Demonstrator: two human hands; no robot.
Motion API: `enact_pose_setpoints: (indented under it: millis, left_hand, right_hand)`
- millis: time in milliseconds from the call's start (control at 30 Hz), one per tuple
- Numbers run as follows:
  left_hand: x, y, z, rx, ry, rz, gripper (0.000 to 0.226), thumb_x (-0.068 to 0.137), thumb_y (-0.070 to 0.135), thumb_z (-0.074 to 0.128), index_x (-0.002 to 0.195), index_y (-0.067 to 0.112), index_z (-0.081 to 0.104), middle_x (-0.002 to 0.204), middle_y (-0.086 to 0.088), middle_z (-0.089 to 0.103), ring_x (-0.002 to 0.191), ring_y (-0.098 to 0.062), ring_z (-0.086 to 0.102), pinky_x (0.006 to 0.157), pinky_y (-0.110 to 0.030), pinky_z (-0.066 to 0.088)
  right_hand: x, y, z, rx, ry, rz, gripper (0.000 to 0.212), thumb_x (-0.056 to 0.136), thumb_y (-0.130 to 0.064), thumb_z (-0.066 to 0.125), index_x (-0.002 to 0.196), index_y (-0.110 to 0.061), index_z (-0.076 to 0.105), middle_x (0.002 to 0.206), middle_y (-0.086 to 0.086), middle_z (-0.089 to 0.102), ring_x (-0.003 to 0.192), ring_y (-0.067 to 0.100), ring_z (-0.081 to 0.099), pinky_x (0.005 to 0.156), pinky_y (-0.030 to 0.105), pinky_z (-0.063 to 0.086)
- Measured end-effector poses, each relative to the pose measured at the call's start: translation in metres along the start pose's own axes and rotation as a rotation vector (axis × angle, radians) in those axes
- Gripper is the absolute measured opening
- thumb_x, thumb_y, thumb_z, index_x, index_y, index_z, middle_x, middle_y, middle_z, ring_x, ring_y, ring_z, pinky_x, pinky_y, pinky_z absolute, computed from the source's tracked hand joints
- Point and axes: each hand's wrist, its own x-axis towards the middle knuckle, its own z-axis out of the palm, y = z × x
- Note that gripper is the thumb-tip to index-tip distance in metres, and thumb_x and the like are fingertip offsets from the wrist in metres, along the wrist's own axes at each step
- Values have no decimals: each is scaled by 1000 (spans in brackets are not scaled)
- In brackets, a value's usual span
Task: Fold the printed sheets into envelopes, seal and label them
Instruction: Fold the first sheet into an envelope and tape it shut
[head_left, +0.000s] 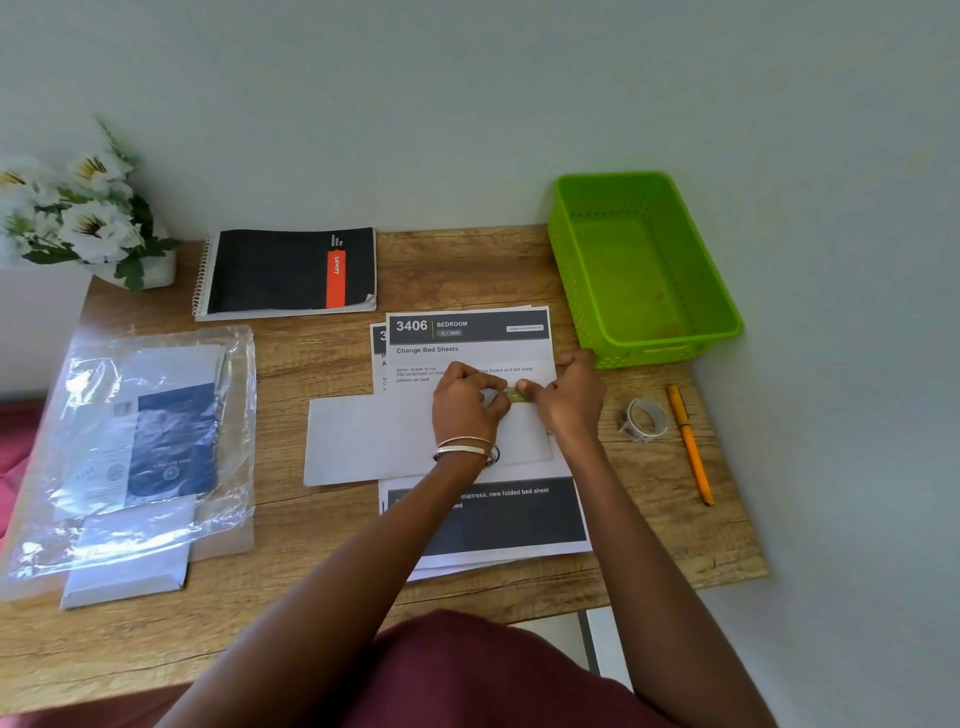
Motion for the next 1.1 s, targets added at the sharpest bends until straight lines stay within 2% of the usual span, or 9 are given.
enact_pose_setpoints:
  millis: [167, 267, 367, 467, 567, 733, 867, 1000, 1100]
  left_hand:
    - [-2, -2, 1, -10, 23, 33, 13, 73, 12, 74, 86, 8, 74, 87, -5, 56, 74, -16, 51, 70, -28, 47]
    - [-2, -3, 2, -23, 28, 47, 14, 74, 12, 74, 87, 7, 74, 87, -6, 56, 74, -14, 49, 71, -32, 50]
    - [-2, -7, 3, -39, 29, 62, 13, 74, 13, 74, 86, 9, 73, 87, -5, 56, 76, -15, 52, 71, -33, 51]
    - [-2, -10, 4, -47, 26, 81, 17, 75, 16, 73, 92, 13, 73, 88, -5, 55, 79, -17, 53, 72, -30, 49]
    - [-3, -10, 4, -31, 43, 103, 14, 75, 14, 74, 89, 13, 75, 86, -6, 55, 78, -14, 50, 69, -26, 45]
    - [-1, -11, 5, -18, 53, 110, 15, 72, 12, 76, 87, 10, 75, 85, -8, 57, 76, -13, 48, 68, -26, 44]
    - [-2, -10, 4, -8, 44, 110, 16, 73, 13, 76, 89, 9, 75, 87, -9, 58, 77, -13, 48, 69, -25, 44]
    - [-2, -9, 3, -9, 48, 107, 16, 73, 13, 76, 89, 8, 75, 87, -9, 58, 76, -14, 49, 69, -25, 44]
    - [-2, -10, 4, -14, 45, 102, 16, 73, 12, 76, 89, 8, 75, 88, -9, 58, 77, -14, 50, 70, -25, 45]
  right_hand:
    - [-2, 2, 2, 0, 28, -61, 42, 76, -12, 76, 108, -7, 49, 101, 13, 65, 90, 28, 64, 70, 26, 42]
    - [-8, 9, 0, 25, 32, -137, 34, 82, -10, 70, 109, -7, 48, 82, 5, 62, 75, 22, 62, 66, 27, 41]
    - [-14, 12, -5, 69, 5, -134, 48, 76, -20, 79, 110, -7, 48, 63, -4, 53, 61, 8, 52, 63, 22, 37]
    - [-13, 12, -6, 41, -22, -141, 60, 67, -23, 85, 111, -6, 49, 67, 2, 57, 64, 15, 55, 53, 17, 33]
    - [-10, 11, -7, 13, -47, -148, 60, 68, -21, 85, 113, -7, 48, 67, 0, 56, 63, 13, 53, 49, 10, 31]
    - [-8, 14, -7, -17, -57, -179, 50, 76, -13, 78, 115, -7, 47, 67, 3, 56, 62, 14, 53, 58, 20, 34]
    - [-8, 17, -6, -26, -21, -210, 35, 84, -9, 68, 113, -5, 48, 62, -4, 49, 60, 13, 51, 64, 24, 37]
    - [-5, 16, -4, -11, 4, -174, 45, 77, -25, 78, 105, -5, 49, 67, 1, 56, 64, 16, 54, 62, 24, 36]
    - [-3, 14, -1, -27, -6, -143, 47, 74, -24, 80, 103, -6, 48, 78, 8, 60, 68, 19, 56, 61, 24, 36]
